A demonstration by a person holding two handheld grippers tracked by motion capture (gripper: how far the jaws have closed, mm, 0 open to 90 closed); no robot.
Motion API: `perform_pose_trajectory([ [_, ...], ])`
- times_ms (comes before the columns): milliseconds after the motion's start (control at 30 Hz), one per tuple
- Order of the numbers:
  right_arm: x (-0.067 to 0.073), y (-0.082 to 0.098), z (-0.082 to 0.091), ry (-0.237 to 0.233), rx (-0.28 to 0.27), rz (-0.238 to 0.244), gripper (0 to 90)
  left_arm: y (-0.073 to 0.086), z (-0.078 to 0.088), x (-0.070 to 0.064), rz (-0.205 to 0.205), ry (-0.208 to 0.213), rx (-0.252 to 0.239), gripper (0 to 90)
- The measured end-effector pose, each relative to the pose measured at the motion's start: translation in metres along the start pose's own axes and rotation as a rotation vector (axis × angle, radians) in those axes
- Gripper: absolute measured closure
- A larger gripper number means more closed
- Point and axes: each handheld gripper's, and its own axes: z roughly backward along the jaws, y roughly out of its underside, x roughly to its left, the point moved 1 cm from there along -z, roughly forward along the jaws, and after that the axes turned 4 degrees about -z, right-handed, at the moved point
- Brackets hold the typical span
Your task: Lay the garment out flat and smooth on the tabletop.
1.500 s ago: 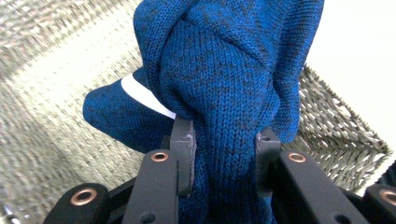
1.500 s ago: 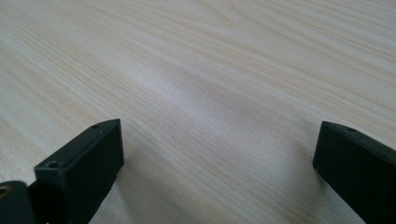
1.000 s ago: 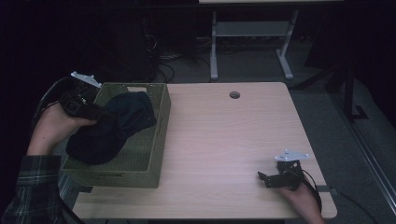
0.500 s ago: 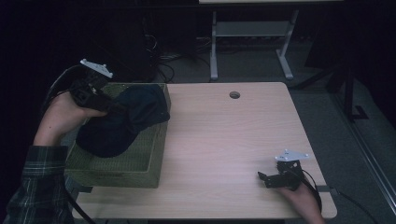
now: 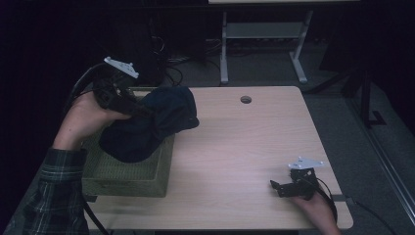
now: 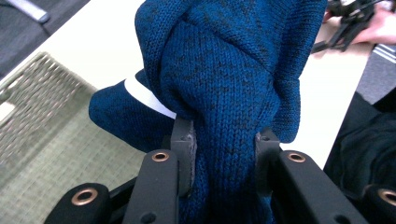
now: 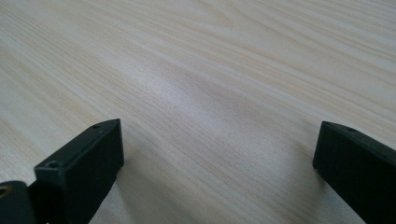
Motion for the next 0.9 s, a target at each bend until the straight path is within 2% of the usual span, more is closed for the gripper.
perform_pose_trajectory([
  [133,0.0,0.0,0.0,0.0,0.0,0.0,1.4,-0.013,-0.008,-0.01,-0.026,0.031,-0.009,69.6],
  [433,0.0,0.0,0.0,0.0,0.0,0.001,1.4,-0.04,-0.032,-0.026,-0.082,0.066,0.005,69.5],
  [567,0.0,0.0,0.0,-0.001,0.0,0.001,1.4,-0.052,-0.047,-0.034,-0.096,0.09,0.008,69.5],
  [900,0.001,0.0,0.0,-0.005,0.0,0.006,1.4,-0.077,-0.085,-0.056,-0.133,0.134,-0.027,69.3],
])
